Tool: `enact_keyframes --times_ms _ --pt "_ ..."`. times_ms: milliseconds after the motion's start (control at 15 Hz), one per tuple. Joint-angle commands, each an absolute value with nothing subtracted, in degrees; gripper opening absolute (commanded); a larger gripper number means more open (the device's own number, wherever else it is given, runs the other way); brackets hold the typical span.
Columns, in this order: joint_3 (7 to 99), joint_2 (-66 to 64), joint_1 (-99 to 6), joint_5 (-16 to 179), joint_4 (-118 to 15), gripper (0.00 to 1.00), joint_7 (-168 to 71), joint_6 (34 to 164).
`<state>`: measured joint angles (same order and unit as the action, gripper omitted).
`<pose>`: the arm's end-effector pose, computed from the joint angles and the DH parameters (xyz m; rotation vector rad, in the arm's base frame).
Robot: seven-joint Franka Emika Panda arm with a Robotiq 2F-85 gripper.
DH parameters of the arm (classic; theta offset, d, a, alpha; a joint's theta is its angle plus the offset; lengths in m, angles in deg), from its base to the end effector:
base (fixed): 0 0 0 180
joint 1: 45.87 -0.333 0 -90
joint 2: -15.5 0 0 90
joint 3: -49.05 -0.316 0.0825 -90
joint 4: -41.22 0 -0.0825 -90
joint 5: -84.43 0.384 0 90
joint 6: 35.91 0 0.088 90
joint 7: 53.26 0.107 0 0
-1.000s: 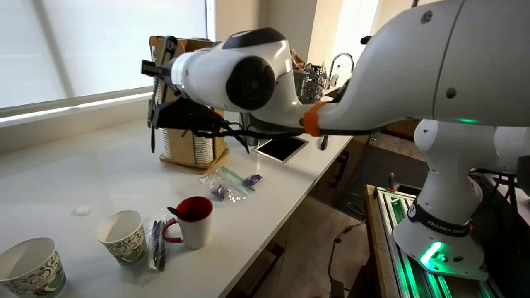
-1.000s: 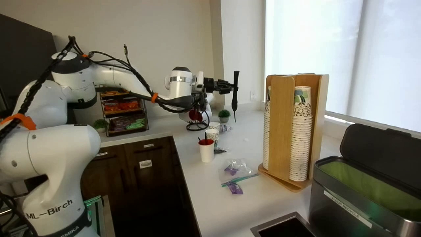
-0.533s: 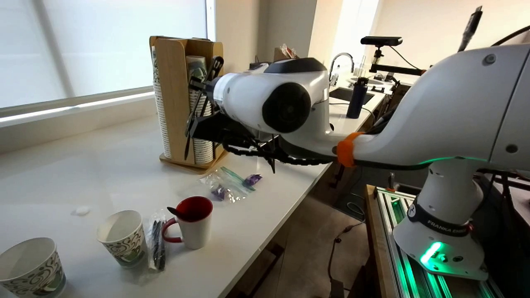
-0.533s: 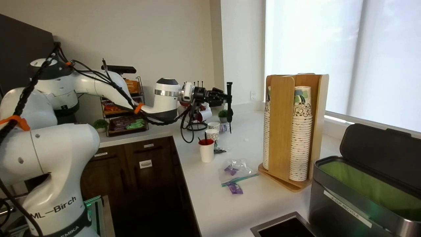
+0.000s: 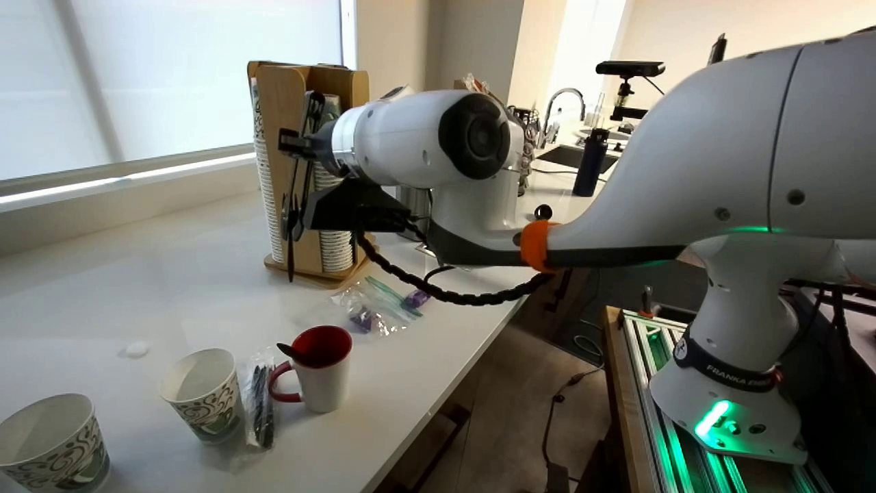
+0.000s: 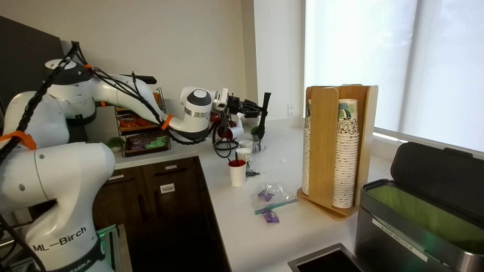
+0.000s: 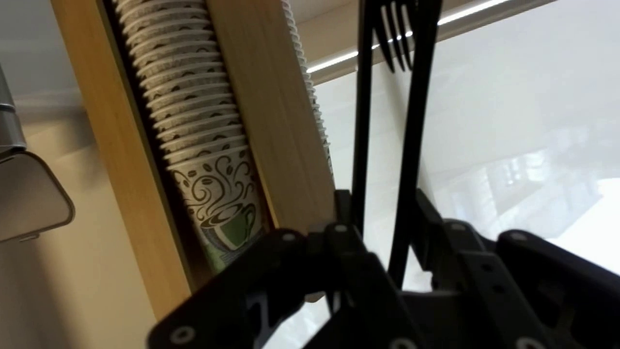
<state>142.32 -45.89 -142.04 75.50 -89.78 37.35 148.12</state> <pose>0.5492 0.1670 0.4112 2.2173 -0.9219 1.8357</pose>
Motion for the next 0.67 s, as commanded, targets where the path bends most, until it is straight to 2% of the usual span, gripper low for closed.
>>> enact_keyframes --times_ms 0,600 --pt "140.38 -37.23 -142.59 81.21 -91.57 0.08 23.65 152.38" --pt "136.2 -24.79 -144.97 91.26 -95.34 0.08 -2.55 157.32"
